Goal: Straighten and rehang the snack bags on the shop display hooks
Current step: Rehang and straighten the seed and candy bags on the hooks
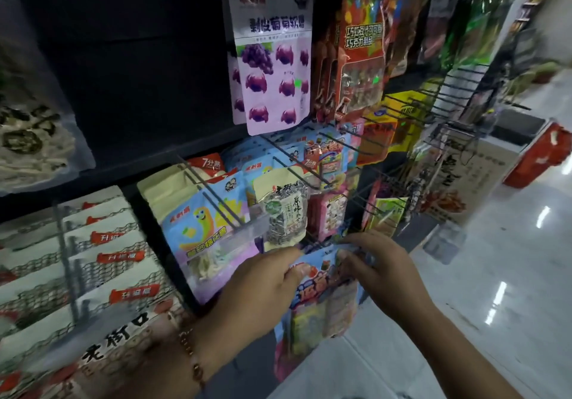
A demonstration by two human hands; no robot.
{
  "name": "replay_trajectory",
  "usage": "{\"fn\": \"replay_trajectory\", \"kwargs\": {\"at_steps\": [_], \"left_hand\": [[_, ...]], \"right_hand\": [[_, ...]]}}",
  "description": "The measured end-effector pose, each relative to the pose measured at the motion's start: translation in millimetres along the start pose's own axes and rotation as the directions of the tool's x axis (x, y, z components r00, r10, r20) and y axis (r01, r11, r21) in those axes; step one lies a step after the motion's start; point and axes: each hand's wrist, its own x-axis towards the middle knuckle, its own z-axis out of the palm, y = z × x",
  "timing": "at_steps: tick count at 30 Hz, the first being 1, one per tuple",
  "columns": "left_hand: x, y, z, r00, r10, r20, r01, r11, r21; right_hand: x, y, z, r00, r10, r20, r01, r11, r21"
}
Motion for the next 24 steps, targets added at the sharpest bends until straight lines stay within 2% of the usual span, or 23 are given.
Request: {"fn": "replay_trajectory", "kwargs": {"at_steps": [4, 7, 11, 17, 24], "left_hand": [[47.4, 22.1, 29.2, 0.995, -0.069, -0.071, 0.071, 0.997, 0.027], [77.0, 41.3, 49.2, 0.984, -0.106, -0.143, 0.116, 0.991, 0.064], [102.8, 56.5, 62.4, 0.952, -0.222, -0.209, 0.233, 0.972, 0.032], [113.2, 57.4, 68.5, 0.861, -0.378, -0.342, 0.382, 0.922, -0.057], [123.1, 56.0, 60.7, 0.763, -0.479, -0.433, 0.486, 0.868, -0.103]], "right_hand": [[35.7, 52.6, -22.4, 0.996, -0.073, 0.042, 0.068, 0.993, 0.101], [67.1, 91.2, -36.6, 0.985, -0.132, 0.112, 0.116, 0.983, 0.143], [107.3, 121.0, -44.4, 0.951, -0.218, 0.22, 0.173, 0.963, 0.207], [156.3, 120.6, -41.9, 0.884, -0.309, 0.351, 0.208, 0.932, 0.296], [183.3, 106.4, -25.9, 0.856, -0.351, 0.38, 0.199, 0.902, 0.384]]}}
